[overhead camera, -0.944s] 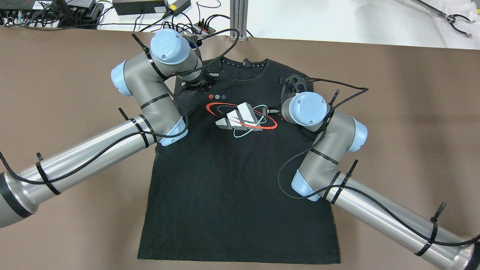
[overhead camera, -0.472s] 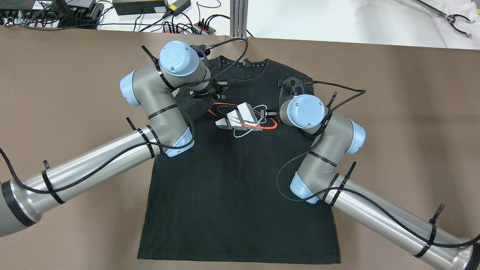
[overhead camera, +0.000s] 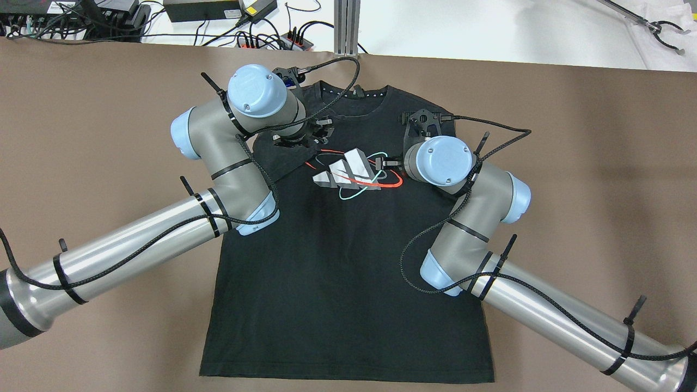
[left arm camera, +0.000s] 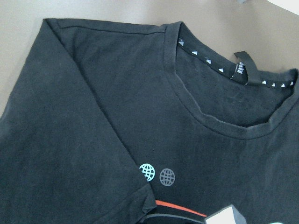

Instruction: Fold clothes

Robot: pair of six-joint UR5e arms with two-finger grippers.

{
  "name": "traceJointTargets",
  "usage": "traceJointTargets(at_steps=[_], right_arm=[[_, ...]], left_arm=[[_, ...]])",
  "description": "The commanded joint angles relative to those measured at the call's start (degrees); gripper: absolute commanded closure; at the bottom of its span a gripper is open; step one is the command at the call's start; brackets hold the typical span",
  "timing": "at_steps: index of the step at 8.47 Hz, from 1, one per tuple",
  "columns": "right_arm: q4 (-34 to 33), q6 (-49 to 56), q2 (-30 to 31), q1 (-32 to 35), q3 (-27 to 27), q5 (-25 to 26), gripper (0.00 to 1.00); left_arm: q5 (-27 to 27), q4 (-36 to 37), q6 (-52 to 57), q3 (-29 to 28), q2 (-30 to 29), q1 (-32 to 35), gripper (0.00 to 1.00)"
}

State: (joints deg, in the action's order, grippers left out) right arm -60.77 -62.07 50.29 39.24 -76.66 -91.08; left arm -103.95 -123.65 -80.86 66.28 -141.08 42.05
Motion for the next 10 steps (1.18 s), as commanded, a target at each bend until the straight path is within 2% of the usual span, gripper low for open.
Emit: traceJointTargets(at_steps=[1,2,3,4,5,6,7,8,9,10], right_arm=[[-1.45,-6.98,5.13,-3.1,-8.99,-0.41,0.06],[-4.85,-8.4,9.0,-5.2,-15.74,-0.15,0.06],[-9.41,-10.94,14.17,-7.49,-23.55,0.2,0.06],[-10.5,-12.71,19.53,-10.12,-29.72,2.73,0.07],[-10.43,-14.73,26.11,-14.24,-35.17,7.28,0.06],[-10.42,-19.79,30.53,-16.89,-38.36,9.76,0.06],[-10.42,-22.8,35.01,-18.74,-42.39,9.78,0.06],[-9.82,-26.23,40.79,-21.37,-44.96,10.05,0.06],[-7.81,-30.52,43.64,-25.05,-45.16,13.01,0.06],[-5.35,-34.22,46.45,-28.57,-45.16,15.82,0.06]], left_arm=[[3.57,0.08,-2.27,17.32,13.4,-5.02,0.0],[3.76,0.08,-2.55,23.92,18.68,-6.79,0.0],[6.89,0.08,-4.81,27.2,20.82,-8.89,0.0],[10.23,0.08,-8.49,28.45,20.93,-11.61,0.02],[10.17,0.16,-10.44,29.94,21.02,-12.51,0.02],[9.83,0.08,-10.98,30.83,21.2,-13.21,0.03],[10.17,0.08,-11.51,32.4,21.46,-15.48,0.04],[10.35,0.08,-14.82,34.68,22.85,-16.81,0.01],[13.48,0.08,-15.9,36.97,24.78,-18.74,0.0],[20.74,0.08,-16.0,38.03,25.67,-22.59,0.0]])
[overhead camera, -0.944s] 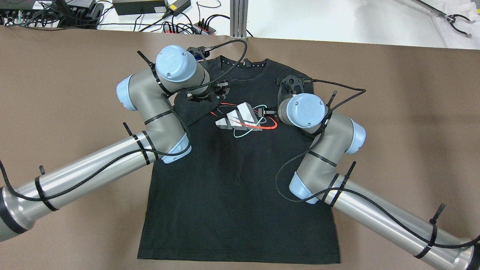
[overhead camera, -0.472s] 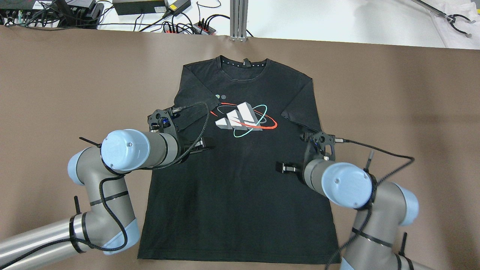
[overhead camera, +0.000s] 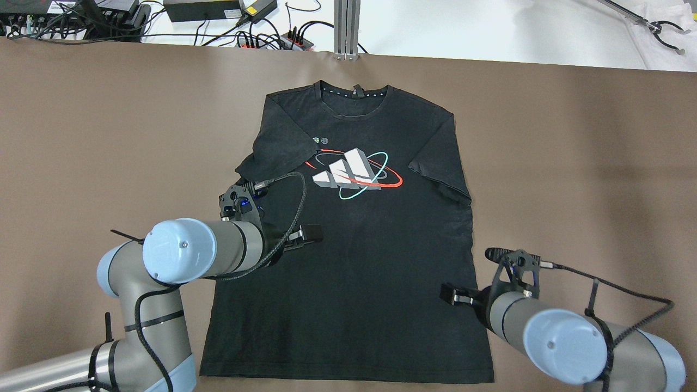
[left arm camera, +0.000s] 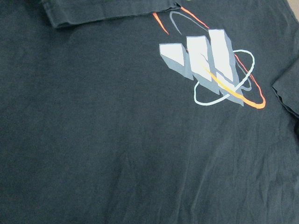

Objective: Fold clothes
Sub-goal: 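Move both grippers down to the shirt's hem nearest the robot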

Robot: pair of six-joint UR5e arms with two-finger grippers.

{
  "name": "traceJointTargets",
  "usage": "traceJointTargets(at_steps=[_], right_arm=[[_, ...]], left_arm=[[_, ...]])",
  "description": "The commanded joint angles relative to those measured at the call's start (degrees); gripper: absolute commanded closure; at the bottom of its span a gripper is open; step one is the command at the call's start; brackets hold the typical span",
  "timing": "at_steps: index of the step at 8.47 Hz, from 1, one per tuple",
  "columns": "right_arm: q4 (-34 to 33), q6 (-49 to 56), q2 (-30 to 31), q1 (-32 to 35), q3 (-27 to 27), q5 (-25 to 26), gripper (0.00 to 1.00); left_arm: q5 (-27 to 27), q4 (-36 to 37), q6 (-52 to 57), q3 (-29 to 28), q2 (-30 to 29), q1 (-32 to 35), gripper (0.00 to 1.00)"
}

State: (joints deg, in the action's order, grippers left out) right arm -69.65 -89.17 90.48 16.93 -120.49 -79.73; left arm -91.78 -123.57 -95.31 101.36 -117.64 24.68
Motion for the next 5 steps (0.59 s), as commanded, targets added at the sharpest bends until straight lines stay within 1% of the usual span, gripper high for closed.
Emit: traceJointTargets(at_steps=[1,2,3,4,5], right_arm=[[6.43,-11.24,8.2,-7.43,-1.24,4.85,0.06],[6.98,-12.24,9.44,-8.83,-1.15,5.2,0.06],[6.9,-13.73,9.62,-10.67,-1.24,6.16,0.09],[6.72,-17.05,9.54,-13.48,-1.24,8.26,0.18],[6.29,-18.22,9.54,-15.16,-1.24,9.93,0.3]], left_arm=[[11.42,0.09,-1.64,3.14,1.98,-7.43,0.0],[10.84,0.17,-1.64,3.06,1.89,-7.54,0.0],[10.84,0.17,-1.64,3.06,2.07,-7.54,0.01],[10.84,0.17,-1.64,2.97,1.98,-7.54,0.01],[10.75,0.17,-1.64,2.97,1.89,-7.54,0.01]])
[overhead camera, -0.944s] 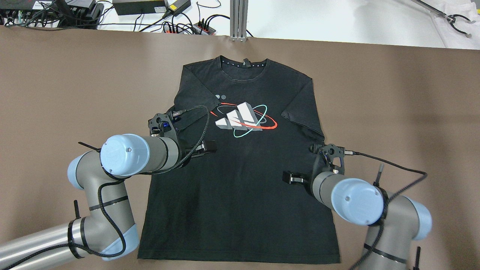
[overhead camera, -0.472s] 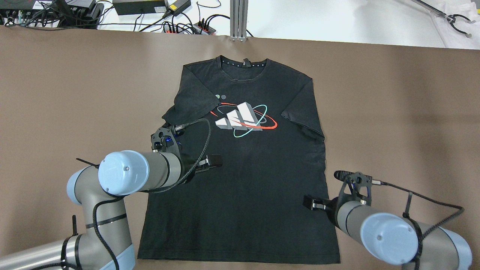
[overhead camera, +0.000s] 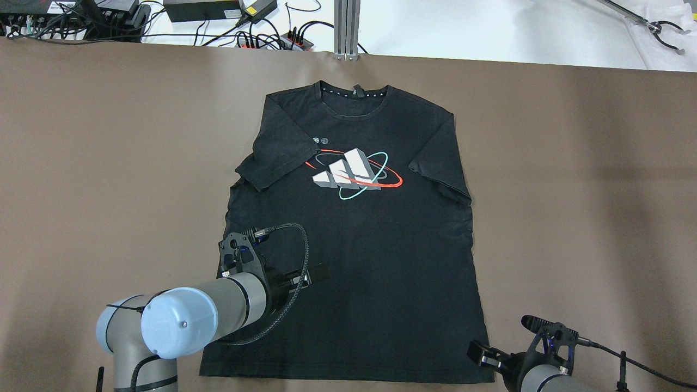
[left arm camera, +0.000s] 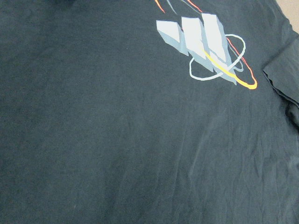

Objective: Fold clothes
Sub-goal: 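Move both grippers down to the shirt's hem nearest the robot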

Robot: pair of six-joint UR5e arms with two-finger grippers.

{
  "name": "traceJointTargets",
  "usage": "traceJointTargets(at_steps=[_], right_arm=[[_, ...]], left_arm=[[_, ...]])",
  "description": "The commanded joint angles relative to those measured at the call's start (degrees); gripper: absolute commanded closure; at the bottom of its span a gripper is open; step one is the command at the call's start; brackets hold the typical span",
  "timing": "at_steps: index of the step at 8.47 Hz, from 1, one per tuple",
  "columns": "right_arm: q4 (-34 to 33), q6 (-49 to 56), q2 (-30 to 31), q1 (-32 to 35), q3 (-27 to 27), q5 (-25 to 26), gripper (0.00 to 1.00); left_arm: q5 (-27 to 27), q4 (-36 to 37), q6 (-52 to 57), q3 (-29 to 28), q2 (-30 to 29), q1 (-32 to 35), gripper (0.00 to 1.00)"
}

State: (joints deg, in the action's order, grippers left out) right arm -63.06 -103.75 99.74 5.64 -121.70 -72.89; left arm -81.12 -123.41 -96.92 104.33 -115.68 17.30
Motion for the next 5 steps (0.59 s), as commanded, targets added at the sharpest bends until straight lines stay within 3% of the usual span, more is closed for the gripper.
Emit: traceJointTargets(at_steps=[1,2,5], right_arm=[[-0.49,-3.65,0.28,-4.23,-0.03,3.1,0.43],[-0.49,-3.65,0.19,-4.32,-0.03,2.93,0.52],[-2.07,-3.65,0.02,-4.41,-0.03,2.84,0.62]], left_arm=[[0.09,0.02,0.07,-0.09,-0.25,-0.16,0.01],[0.09,0.02,0.07,-0.35,-0.34,-0.16,0.01],[0.0,0.02,-0.02,-0.62,-0.6,-0.34,0.01]])
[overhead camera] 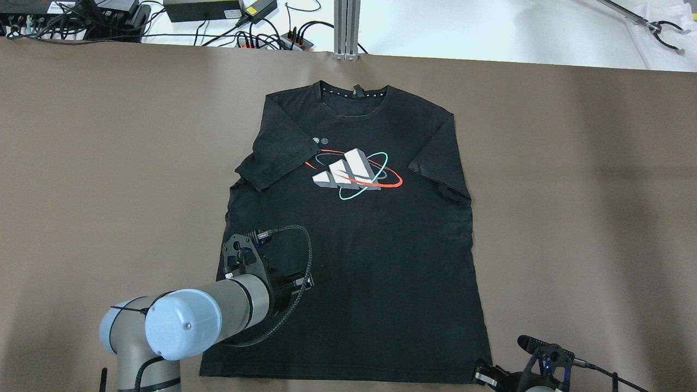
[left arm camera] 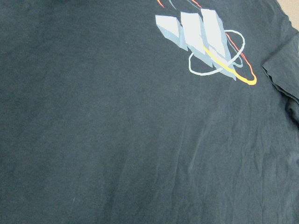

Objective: Fold clothes
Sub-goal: 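Move both grippers down to the shirt's hem nearest the robot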

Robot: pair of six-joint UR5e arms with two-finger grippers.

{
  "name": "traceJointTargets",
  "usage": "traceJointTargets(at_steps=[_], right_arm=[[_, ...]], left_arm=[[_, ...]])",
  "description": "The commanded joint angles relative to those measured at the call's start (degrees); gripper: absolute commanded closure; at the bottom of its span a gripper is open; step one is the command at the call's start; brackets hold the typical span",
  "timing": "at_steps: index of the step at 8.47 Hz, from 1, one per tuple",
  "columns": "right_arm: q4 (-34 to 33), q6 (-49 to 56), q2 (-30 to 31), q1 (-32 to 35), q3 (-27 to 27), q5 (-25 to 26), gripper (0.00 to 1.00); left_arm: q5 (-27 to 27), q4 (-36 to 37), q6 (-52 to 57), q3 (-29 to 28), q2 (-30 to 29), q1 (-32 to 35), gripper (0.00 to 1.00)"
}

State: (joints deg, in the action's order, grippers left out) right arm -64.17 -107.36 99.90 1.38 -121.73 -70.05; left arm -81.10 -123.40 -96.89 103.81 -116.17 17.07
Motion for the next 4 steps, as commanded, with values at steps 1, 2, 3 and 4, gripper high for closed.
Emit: traceJointTargets(at_steps=[1,2,3,4], right_arm=[[-1.05,-0.04,-0.14,-0.59,0.0,0.0,0.67],[-1.05,-0.04,-0.14,-0.77,0.0,0.0,0.75],[-1.31,-0.04,-0.05,-1.55,-0.09,0.0,0.9],[-1.31,-0.04,-0.14,-1.65,-0.18,-0.09,1.0]], left_arm=[[-0.02,0.0,-0.05,-0.01,-0.02,-0.11,0.01],[-0.02,-0.09,-0.22,0.51,0.76,-0.02,0.01],[0.15,-0.09,-1.27,0.6,1.29,-0.8,0.01],[0.33,-0.09,-2.67,0.78,2.6,-1.33,0.02]])
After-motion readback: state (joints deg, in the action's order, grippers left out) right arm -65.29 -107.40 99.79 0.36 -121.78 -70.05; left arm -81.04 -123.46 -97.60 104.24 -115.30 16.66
